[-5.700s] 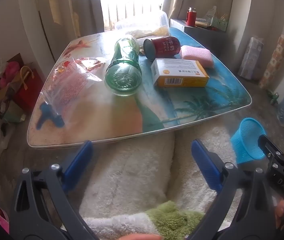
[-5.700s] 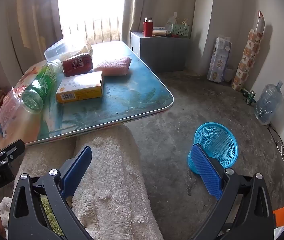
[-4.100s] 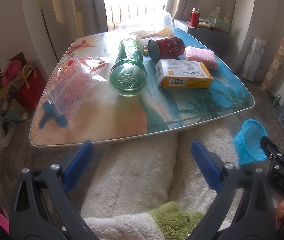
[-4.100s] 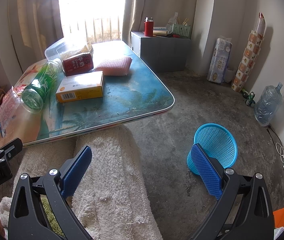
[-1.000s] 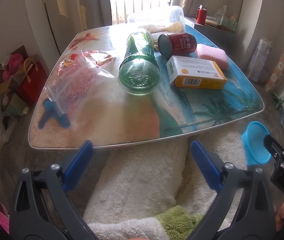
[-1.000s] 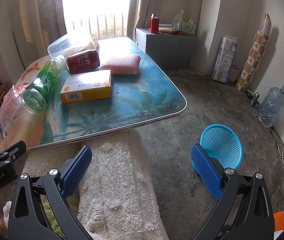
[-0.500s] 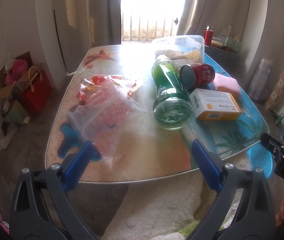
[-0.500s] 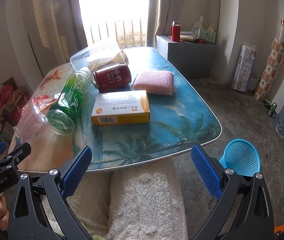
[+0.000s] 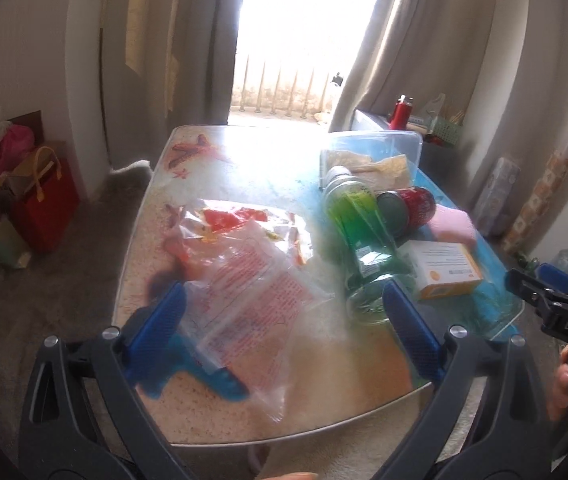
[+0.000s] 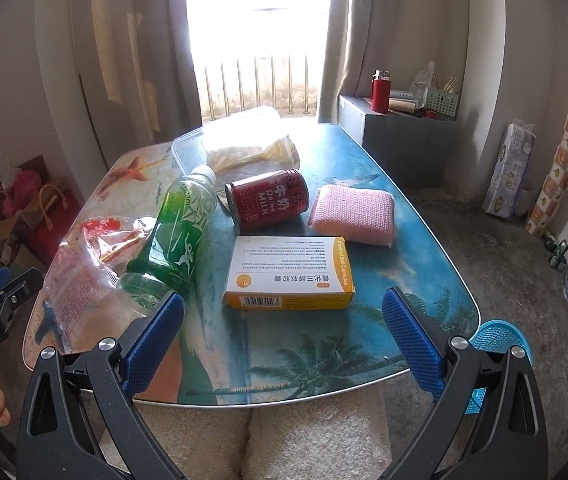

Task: Collect trash
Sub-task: 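Move the left tool toward the green bottle while the right tool approaches the medicine box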

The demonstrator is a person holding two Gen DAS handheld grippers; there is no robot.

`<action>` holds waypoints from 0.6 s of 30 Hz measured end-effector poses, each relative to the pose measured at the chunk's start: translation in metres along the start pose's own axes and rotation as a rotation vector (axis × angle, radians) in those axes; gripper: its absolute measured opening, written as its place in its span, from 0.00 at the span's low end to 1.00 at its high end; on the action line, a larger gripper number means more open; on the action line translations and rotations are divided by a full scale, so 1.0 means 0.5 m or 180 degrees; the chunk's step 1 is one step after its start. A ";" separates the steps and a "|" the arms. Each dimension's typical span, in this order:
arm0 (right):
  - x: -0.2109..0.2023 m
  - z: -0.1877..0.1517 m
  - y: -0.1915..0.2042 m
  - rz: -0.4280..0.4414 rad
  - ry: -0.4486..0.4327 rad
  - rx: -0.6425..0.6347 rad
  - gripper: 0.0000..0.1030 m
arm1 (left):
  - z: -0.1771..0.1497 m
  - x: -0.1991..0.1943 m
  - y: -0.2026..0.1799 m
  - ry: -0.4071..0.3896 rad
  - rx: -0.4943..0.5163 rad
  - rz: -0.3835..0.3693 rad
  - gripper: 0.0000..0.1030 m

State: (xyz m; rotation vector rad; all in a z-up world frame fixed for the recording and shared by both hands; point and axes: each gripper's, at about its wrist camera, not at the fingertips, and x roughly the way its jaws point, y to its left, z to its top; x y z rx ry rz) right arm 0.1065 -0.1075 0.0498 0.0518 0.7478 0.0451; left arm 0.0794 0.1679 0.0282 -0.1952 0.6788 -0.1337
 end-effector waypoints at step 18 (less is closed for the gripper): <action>0.199 0.104 -0.060 0.1078 0.0538 -0.0126 0.85 | 0.028 0.123 -0.135 0.0395 0.0353 -0.0764 0.92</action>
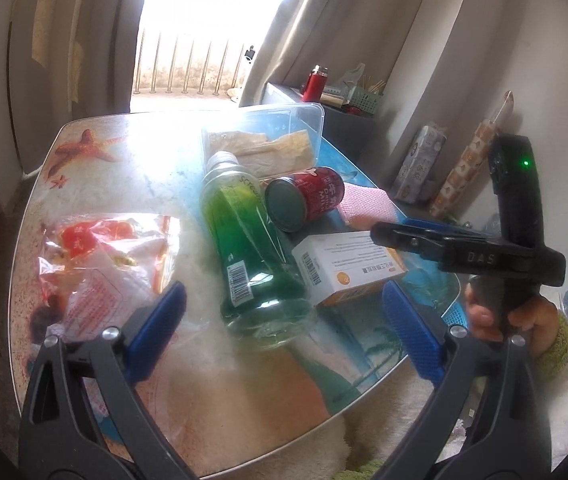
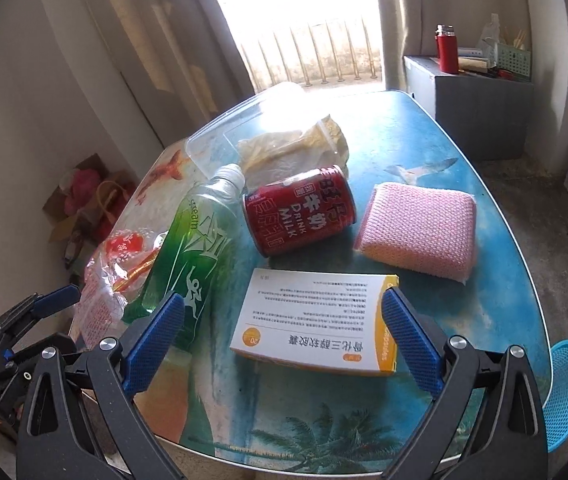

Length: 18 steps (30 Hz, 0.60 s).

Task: Collect trash
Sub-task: 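Move the left tool toward the green bottle while the right tool approaches the medicine box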

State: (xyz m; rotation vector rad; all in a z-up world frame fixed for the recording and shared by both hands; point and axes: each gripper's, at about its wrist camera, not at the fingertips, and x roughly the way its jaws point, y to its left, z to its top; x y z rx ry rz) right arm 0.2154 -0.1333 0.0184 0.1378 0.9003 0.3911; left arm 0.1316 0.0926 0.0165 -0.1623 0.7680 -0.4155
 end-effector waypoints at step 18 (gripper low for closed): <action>0.016 -0.065 -0.058 0.0222 0.0557 0.0191 0.85 | -0.029 0.044 -0.008 0.0378 0.0004 -0.0223 0.72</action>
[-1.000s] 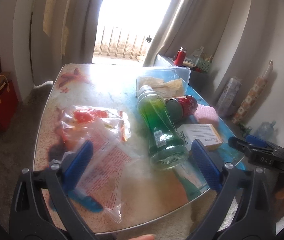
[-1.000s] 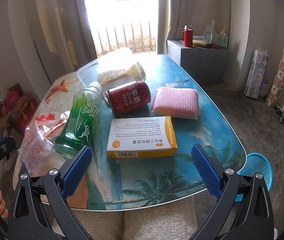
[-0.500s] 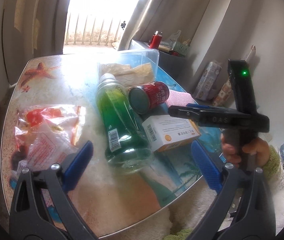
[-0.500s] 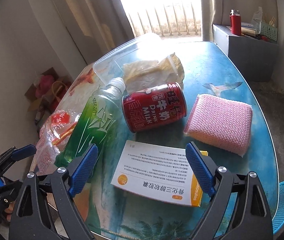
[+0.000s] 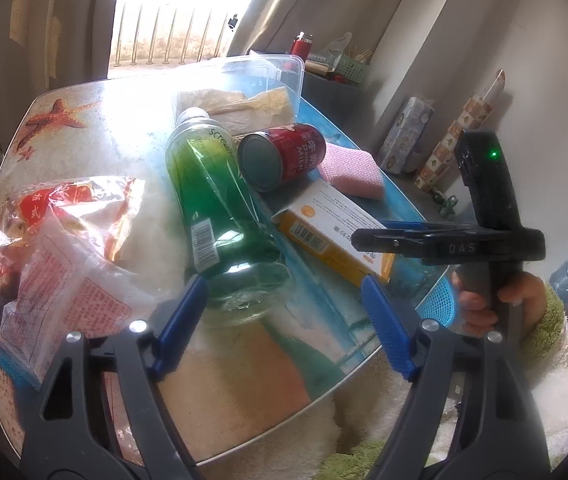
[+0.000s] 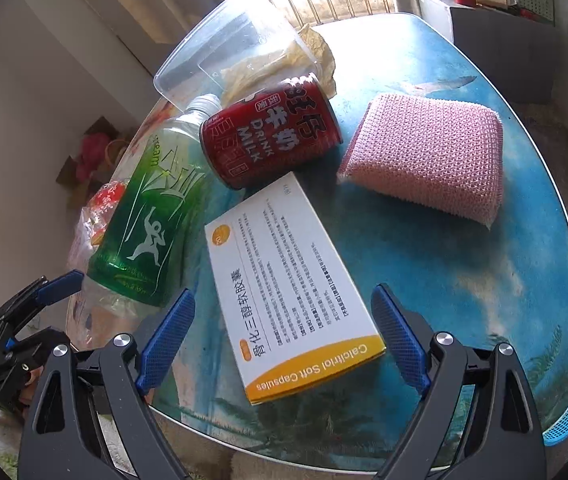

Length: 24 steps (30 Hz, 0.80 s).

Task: Collect trash
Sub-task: 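Move the left tool toward the green bottle while the right tool approaches the medicine box, then close the left tool on the green bottle while the right tool grips the medicine box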

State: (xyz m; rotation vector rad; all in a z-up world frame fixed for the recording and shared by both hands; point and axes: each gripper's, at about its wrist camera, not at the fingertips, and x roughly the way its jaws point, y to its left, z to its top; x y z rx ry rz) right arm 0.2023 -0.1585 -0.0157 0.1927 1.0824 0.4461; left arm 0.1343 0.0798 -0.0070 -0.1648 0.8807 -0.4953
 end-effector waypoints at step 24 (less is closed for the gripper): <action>0.009 -0.069 0.010 -0.0604 -0.0026 -0.0052 0.70 | 0.161 0.116 -0.004 0.0457 0.0263 0.0679 0.69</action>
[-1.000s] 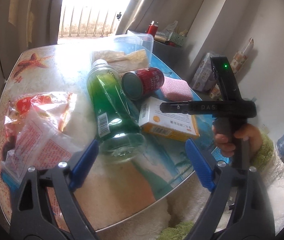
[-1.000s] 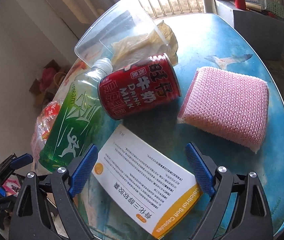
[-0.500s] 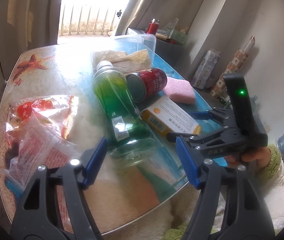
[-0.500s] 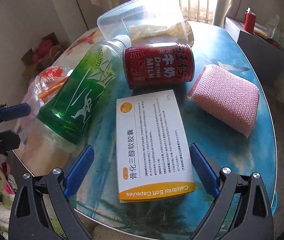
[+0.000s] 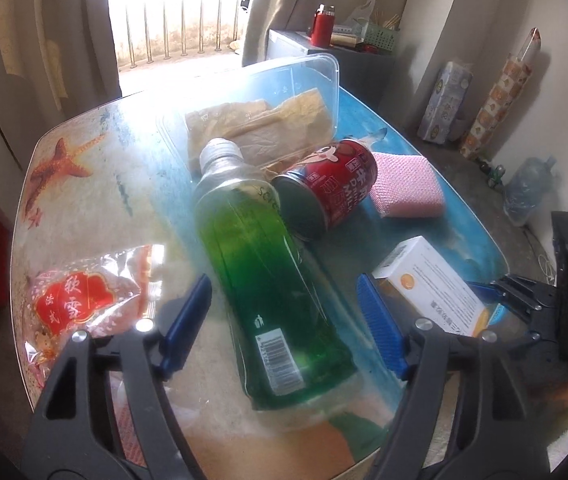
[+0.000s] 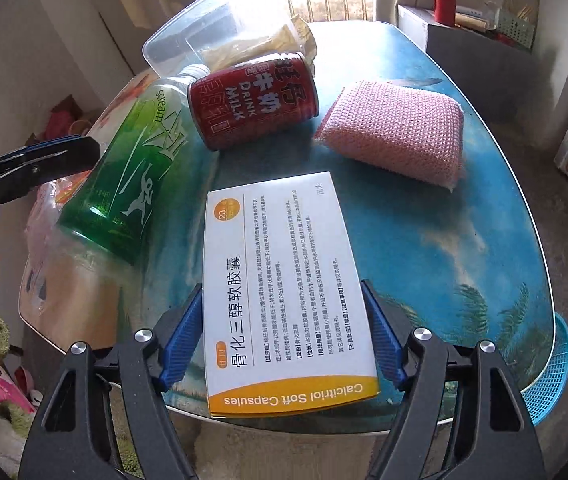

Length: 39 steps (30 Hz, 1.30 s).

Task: Collect trash
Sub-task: 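Close the left tool on the green bottle while the right tool grips the medicine box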

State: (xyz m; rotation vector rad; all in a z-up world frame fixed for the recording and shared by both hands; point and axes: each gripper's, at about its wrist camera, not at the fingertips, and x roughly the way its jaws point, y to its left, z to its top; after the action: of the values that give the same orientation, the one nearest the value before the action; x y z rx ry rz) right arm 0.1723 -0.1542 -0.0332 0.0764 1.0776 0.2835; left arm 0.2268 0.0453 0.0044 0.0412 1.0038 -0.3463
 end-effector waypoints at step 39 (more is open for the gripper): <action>-0.131 -0.060 -0.093 0.0624 -0.0556 0.0548 0.69 | -0.040 -0.123 0.027 -0.0009 -0.0740 0.0053 0.53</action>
State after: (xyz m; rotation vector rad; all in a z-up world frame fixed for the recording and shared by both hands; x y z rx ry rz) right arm 0.1259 -0.2184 -0.0005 0.3563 0.9198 0.3532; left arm 0.1845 0.0781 0.0429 -0.1609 1.0348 -0.2126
